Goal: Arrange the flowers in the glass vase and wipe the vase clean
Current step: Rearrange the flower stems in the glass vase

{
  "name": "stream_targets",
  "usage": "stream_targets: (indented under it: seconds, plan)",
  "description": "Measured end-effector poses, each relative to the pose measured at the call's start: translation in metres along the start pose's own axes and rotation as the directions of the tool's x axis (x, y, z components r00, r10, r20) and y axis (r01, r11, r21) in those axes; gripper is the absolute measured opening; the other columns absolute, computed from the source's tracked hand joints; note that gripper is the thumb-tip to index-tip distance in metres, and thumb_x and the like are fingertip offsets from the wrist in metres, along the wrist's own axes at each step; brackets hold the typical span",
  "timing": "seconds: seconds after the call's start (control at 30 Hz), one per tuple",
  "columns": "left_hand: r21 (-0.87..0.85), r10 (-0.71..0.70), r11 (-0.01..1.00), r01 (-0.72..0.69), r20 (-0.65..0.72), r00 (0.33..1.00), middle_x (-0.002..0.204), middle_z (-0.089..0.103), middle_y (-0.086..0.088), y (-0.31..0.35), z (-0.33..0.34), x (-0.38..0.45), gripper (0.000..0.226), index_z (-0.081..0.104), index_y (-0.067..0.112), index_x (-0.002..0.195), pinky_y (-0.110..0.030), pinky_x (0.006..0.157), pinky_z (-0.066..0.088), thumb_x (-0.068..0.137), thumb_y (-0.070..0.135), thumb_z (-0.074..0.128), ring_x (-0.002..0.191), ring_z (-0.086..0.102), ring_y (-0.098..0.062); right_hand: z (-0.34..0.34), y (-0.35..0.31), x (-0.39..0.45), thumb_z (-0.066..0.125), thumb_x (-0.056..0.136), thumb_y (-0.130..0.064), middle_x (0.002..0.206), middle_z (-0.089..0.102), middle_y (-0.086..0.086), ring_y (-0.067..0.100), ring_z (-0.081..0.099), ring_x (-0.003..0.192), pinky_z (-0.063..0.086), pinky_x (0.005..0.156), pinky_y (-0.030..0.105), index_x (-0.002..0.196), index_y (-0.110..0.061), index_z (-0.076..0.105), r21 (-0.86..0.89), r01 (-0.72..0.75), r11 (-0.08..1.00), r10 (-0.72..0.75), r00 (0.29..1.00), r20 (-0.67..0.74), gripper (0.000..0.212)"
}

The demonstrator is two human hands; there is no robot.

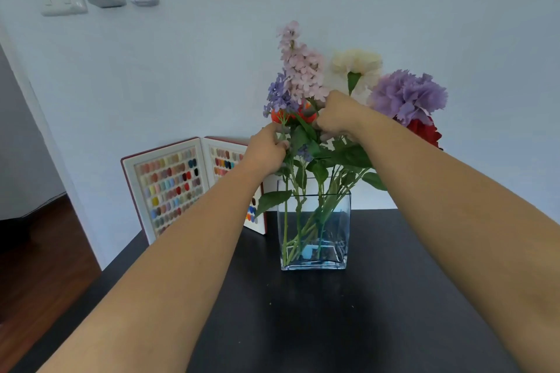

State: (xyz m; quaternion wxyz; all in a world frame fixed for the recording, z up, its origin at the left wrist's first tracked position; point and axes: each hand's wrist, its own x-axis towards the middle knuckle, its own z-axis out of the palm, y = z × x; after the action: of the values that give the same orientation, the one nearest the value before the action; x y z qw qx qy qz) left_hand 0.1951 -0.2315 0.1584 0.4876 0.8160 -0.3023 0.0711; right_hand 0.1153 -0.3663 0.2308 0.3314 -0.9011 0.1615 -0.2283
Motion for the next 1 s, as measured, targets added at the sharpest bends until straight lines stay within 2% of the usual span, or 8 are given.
stream_targets:
  seconds: [0.23, 0.33, 0.53, 0.67, 0.73, 0.8, 0.87, 1.0]
  plan:
    - [-0.063, -0.027, 0.998, 0.025, -0.022, 0.999, 0.092, 0.067, -0.021, -0.01, 0.009, -0.004, 0.016, 0.05, 0.013, 0.114, -0.04, 0.069, 0.061, 0.098, 0.009, 0.052, 0.079, 0.067, -0.032, 0.01, -0.005, 0.0, 0.059, 0.087, -0.003, 0.095, 0.059, 0.012, 0.027, 0.06, 0.088, 0.041, 0.049, 0.026, 0.109, 0.003, 0.049, -0.146, 0.045, 0.988, -0.045, 0.999, 0.005, 0.025]
    - [-0.053, 0.01, 0.999, -0.012, -0.038, 0.999, 0.08, 0.063, -0.016, -0.012, 0.007, -0.006, 0.013, 0.049, 0.017, 0.109, -0.036, 0.064, 0.06, 0.098, 0.009, 0.051, 0.074, 0.066, -0.03, 0.01, 0.003, 0.003, 0.057, 0.086, -0.001, 0.079, 0.057, 0.012, 0.023, 0.057, 0.072, 0.039, 0.044, 0.025, 0.084, -0.006, 0.049, -0.07, 0.056, 0.996, -0.054, 0.998, 0.036, 0.01]
    - [-0.008, 0.051, 0.999, -0.051, -0.057, 0.997, 0.075, 0.066, -0.015, -0.015, 0.012, -0.008, 0.017, 0.053, 0.02, 0.112, -0.028, 0.055, 0.05, 0.098, 0.01, 0.053, 0.064, 0.061, -0.025, 0.007, 0.016, 0.002, 0.06, 0.089, 0.003, 0.081, 0.058, 0.01, 0.027, 0.066, 0.076, 0.06, 0.068, 0.037, 0.099, -0.011, 0.046, 0.187, 0.078, 0.979, -0.103, 0.987, 0.127, 0.022]
    - [0.04, 0.07, 0.997, -0.067, -0.056, 0.996, 0.081, 0.069, -0.019, -0.021, 0.019, -0.009, 0.021, 0.053, 0.019, 0.118, -0.025, 0.051, 0.047, 0.098, 0.011, 0.053, 0.062, 0.059, -0.022, 0.009, 0.019, -0.003, 0.053, 0.087, 0.008, 0.06, 0.046, 0.001, 0.006, 0.048, 0.046, 0.041, 0.041, 0.017, 0.066, -0.017, 0.04, 0.096, 0.121, 0.988, -0.132, 0.984, 0.122, 0.036]
    - [0.04, 0.089, 0.995, -0.086, -0.061, 0.994, 0.081, 0.07, -0.019, -0.021, 0.019, -0.009, 0.019, 0.053, 0.021, 0.114, -0.023, 0.049, 0.047, 0.097, 0.011, 0.053, 0.061, 0.058, -0.022, 0.012, 0.024, -0.006, 0.051, 0.086, 0.01, 0.057, 0.05, 0.005, 0.002, 0.049, 0.044, 0.041, 0.044, 0.016, 0.059, -0.01, 0.047, 0.054, 0.151, 0.987, -0.157, 0.979, 0.127, 0.034]
    - [0.03, 0.107, 0.994, -0.105, -0.066, 0.992, 0.08, 0.07, -0.018, -0.023, 0.019, -0.009, 0.019, 0.052, 0.022, 0.112, -0.015, 0.046, 0.044, 0.097, 0.01, 0.054, 0.061, 0.058, -0.02, 0.016, 0.027, -0.009, 0.055, 0.085, 0.004, 0.074, 0.064, 0.015, 0.014, 0.058, 0.066, 0.048, 0.061, 0.025, 0.08, 0.001, 0.063, 0.044, 0.184, 0.982, -0.188, 0.974, 0.125, 0.01]
    - [0.041, 0.122, 0.992, -0.119, -0.077, 0.99, 0.079, 0.069, -0.014, -0.024, 0.018, -0.008, 0.023, 0.053, 0.018, 0.118, -0.006, 0.044, 0.037, 0.097, 0.01, 0.054, 0.061, 0.057, -0.015, 0.019, 0.03, -0.012, 0.058, 0.085, -0.001, 0.093, 0.067, 0.016, 0.024, 0.061, 0.084, 0.047, 0.071, 0.027, 0.107, 0.0, 0.062, 0.032, 0.199, 0.98, -0.201, 0.973, 0.111, 0.023]
    - [0.035, 0.141, 0.99, -0.138, -0.094, 0.986, 0.086, 0.068, -0.009, -0.025, 0.02, -0.009, 0.027, 0.053, 0.014, 0.124, -0.009, 0.053, 0.036, 0.097, 0.011, 0.054, 0.067, 0.057, -0.009, 0.033, 0.035, -0.019, 0.055, 0.086, -0.001, 0.101, 0.065, 0.015, 0.024, 0.057, 0.09, 0.042, 0.075, 0.023, 0.112, -0.001, 0.06, -0.03, 0.157, 0.987, -0.156, 0.986, 0.052, 0.026]
